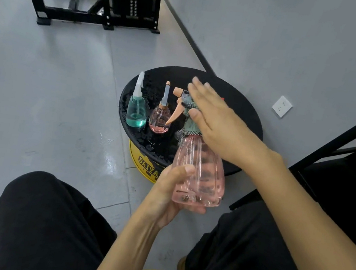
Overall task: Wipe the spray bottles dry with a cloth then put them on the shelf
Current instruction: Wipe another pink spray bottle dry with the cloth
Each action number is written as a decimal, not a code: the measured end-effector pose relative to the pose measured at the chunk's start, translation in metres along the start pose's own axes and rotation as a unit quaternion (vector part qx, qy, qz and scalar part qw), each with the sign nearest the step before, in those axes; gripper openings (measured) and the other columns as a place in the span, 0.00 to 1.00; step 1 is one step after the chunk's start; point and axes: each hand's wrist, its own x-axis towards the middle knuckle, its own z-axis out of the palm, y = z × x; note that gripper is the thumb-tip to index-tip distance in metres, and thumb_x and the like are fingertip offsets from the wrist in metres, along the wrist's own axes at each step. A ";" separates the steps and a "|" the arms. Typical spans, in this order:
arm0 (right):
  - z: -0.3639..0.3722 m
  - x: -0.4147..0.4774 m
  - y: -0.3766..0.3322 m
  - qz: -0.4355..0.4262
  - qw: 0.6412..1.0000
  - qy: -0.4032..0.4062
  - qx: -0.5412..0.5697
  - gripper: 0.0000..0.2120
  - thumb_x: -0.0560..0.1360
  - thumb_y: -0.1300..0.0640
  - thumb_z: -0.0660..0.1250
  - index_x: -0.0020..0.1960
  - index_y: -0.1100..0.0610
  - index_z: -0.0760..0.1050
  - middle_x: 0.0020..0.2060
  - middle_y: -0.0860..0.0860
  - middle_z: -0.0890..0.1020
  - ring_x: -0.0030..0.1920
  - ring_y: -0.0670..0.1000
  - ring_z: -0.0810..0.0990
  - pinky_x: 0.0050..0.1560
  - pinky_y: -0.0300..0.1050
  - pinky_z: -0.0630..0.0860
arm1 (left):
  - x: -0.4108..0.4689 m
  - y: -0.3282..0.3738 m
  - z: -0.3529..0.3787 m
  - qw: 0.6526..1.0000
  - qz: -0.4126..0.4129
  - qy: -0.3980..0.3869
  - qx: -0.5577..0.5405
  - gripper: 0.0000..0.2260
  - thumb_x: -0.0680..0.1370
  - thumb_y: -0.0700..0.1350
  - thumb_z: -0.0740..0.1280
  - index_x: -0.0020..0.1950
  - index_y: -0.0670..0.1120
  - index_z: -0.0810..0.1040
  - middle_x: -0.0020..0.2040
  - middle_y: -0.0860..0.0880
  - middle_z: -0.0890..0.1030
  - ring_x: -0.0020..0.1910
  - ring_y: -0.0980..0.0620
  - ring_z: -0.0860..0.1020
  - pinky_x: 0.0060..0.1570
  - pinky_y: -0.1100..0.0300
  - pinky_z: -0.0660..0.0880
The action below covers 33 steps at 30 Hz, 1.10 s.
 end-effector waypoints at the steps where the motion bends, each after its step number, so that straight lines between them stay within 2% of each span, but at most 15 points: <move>1: 0.002 -0.002 -0.004 -0.025 1.000 -0.004 -0.010 0.25 0.83 0.54 0.51 0.78 0.54 0.49 0.78 0.47 0.48 0.77 0.45 0.42 0.70 0.32 0.37 | 0.000 -0.001 -0.001 1.000 -0.004 0.006 -0.003 0.17 0.60 0.56 0.71 0.47 0.53 0.86 0.45 0.45 0.85 0.37 0.47 0.84 0.25 0.59 0.78; 2: 0.003 -0.004 -0.008 -0.055 0.998 -0.014 -0.019 0.25 0.83 0.55 0.52 0.78 0.55 0.51 0.78 0.48 0.49 0.77 0.45 0.43 0.72 0.32 0.37 | 0.001 -0.001 -0.002 1.000 -0.008 0.011 -0.002 0.17 0.61 0.56 0.69 0.46 0.53 0.86 0.45 0.45 0.85 0.37 0.47 0.84 0.25 0.59 0.78; 4: 0.007 -0.007 -0.011 -0.112 0.992 -0.048 -0.036 0.24 0.83 0.55 0.54 0.77 0.56 0.55 0.78 0.48 0.53 0.77 0.46 0.45 0.77 0.43 0.44 | 0.000 -0.002 -0.001 1.000 -0.013 0.011 0.007 0.15 0.62 0.57 0.68 0.45 0.54 0.86 0.43 0.46 0.85 0.36 0.47 0.84 0.25 0.59 0.78; 6: 0.008 -0.008 -0.008 -0.134 0.988 -0.069 -0.043 0.23 0.82 0.55 0.54 0.77 0.56 0.57 0.77 0.48 0.55 0.77 0.46 0.47 0.77 0.48 0.48 | 0.000 -0.005 0.001 1.000 -0.013 0.010 0.005 0.15 0.63 0.56 0.68 0.44 0.53 0.86 0.41 0.47 0.85 0.35 0.47 0.84 0.25 0.59 0.78; 10: -0.001 -0.002 0.000 -0.070 0.997 -0.039 -0.017 0.24 0.83 0.55 0.52 0.78 0.54 0.52 0.78 0.46 0.51 0.77 0.43 0.43 0.76 0.43 0.45 | 0.002 -0.008 0.005 1.000 -0.008 0.010 -0.013 0.17 0.62 0.56 0.69 0.46 0.51 0.86 0.46 0.45 0.85 0.37 0.45 0.84 0.25 0.57 0.79; 14: -0.010 0.003 0.014 0.014 1.000 -0.010 -0.002 0.25 0.84 0.54 0.50 0.78 0.52 0.48 0.78 0.46 0.47 0.77 0.43 0.43 0.70 0.34 0.41 | 0.002 -0.007 0.004 1.000 -0.005 -0.012 0.012 0.17 0.59 0.57 0.73 0.46 0.56 0.86 0.44 0.47 0.86 0.39 0.49 0.84 0.27 0.57 0.80; 18: -0.003 -0.009 0.008 -0.041 0.998 -0.033 0.023 0.24 0.83 0.56 0.52 0.78 0.53 0.51 0.78 0.45 0.49 0.77 0.42 0.43 0.70 0.28 0.38 | 0.003 -0.008 -0.001 1.000 0.000 0.002 0.003 0.16 0.61 0.57 0.69 0.46 0.56 0.86 0.44 0.48 0.86 0.38 0.49 0.84 0.26 0.58 0.80; 22: 0.002 -0.017 0.002 -0.097 0.994 -0.046 0.000 0.24 0.83 0.57 0.53 0.78 0.56 0.53 0.78 0.46 0.50 0.77 0.43 0.44 0.75 0.35 0.44 | 0.003 -0.008 0.000 1.000 -0.008 0.003 -0.001 0.23 0.61 0.56 0.71 0.53 0.49 0.83 0.47 0.46 0.86 0.38 0.45 0.84 0.25 0.58 0.79; 25: 0.001 -0.006 0.004 -0.065 0.998 -0.022 -0.011 0.25 0.83 0.55 0.51 0.78 0.55 0.50 0.78 0.47 0.48 0.77 0.44 0.42 0.74 0.38 0.42 | 0.003 -0.009 0.003 1.000 -0.013 -0.013 0.002 0.28 0.57 0.58 0.78 0.54 0.49 0.82 0.48 0.45 0.85 0.38 0.45 0.85 0.26 0.57 0.79; 28: -0.004 0.009 0.005 -0.012 1.000 0.001 -0.002 0.25 0.84 0.55 0.50 0.78 0.55 0.48 0.78 0.48 0.47 0.77 0.45 0.43 0.72 0.36 0.41 | 0.003 -0.011 0.005 1.000 -0.021 -0.019 0.011 0.36 0.52 0.64 0.79 0.56 0.49 0.82 0.50 0.45 0.85 0.40 0.46 0.84 0.27 0.57 0.80; 31: -0.001 0.005 -0.002 -0.028 1.000 -0.012 0.001 0.24 0.84 0.55 0.50 0.78 0.54 0.49 0.78 0.47 0.48 0.77 0.44 0.43 0.69 0.32 0.39 | 0.004 -0.012 0.000 1.000 -0.018 -0.005 0.001 0.32 0.53 0.63 0.79 0.53 0.50 0.83 0.49 0.44 0.85 0.41 0.45 0.84 0.27 0.57 0.80; 33: 0.008 -0.005 -0.008 -0.074 0.997 -0.027 -0.019 0.24 0.83 0.56 0.52 0.78 0.56 0.51 0.78 0.48 0.49 0.77 0.45 0.43 0.73 0.36 0.40 | 0.004 -0.011 -0.004 1.000 -0.017 0.005 -0.002 0.30 0.56 0.61 0.78 0.54 0.49 0.82 0.48 0.43 0.85 0.40 0.44 0.84 0.26 0.57 0.79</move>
